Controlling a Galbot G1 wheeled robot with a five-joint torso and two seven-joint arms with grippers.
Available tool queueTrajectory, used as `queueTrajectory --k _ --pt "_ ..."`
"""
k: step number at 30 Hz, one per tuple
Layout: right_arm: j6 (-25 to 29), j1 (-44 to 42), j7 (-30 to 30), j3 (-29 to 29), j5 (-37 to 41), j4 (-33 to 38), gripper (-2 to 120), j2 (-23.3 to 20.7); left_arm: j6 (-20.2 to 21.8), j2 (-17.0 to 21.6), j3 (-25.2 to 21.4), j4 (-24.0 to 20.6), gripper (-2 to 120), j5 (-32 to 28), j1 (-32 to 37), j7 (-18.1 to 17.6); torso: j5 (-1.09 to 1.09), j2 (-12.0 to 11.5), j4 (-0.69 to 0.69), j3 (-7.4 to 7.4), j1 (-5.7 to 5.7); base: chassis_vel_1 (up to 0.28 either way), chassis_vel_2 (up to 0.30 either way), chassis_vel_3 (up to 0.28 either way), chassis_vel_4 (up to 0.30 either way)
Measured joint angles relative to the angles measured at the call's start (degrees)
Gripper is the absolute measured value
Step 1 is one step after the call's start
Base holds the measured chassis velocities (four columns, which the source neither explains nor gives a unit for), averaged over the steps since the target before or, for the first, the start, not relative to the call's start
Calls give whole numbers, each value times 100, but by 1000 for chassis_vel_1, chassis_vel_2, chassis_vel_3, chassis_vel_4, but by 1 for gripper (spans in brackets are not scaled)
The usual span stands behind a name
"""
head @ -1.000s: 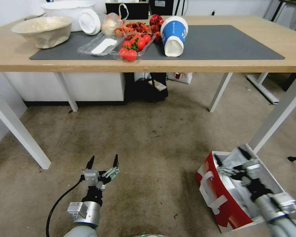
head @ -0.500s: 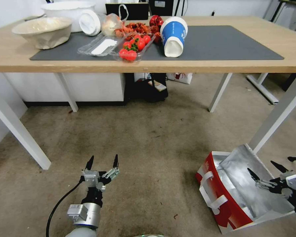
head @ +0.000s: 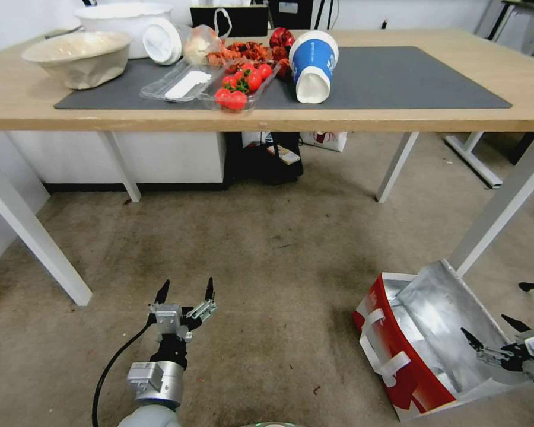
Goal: Pick up the food delivery bag from the floor and place it on the table.
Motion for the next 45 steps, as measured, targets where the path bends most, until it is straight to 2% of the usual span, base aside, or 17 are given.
queueTrajectory --k 7,15,39,42,45 --pt "-651 85 230 -218 -194 182 100 -260 -7 -25 -27 43 100 0 0 11 0 2 1 0 0 0 0 0 0" --pt "-1086 68 267 -228 -246 312 100 -420 -27 -25 -40 49 100 -15 10 -13 0 3 0 0 1 0 0 0 0" --pt "-1011 -350 163 69 -276 609 100 -205 -11 26 -28 99 100 -117 -44 -37 0 3 0 0 1 0 0 0 0" --pt "-971 -354 131 69 -311 608 93 -148 -12 26 -19 101 100 -119 -46 -40 -1 3 0 0 1 0 0 0 0" --pt "-968 -355 123 69 -312 608 92 -145 -13 26 -18 101 100 -120 -45 -40 0 3 0 0 1 0 0 0 0"
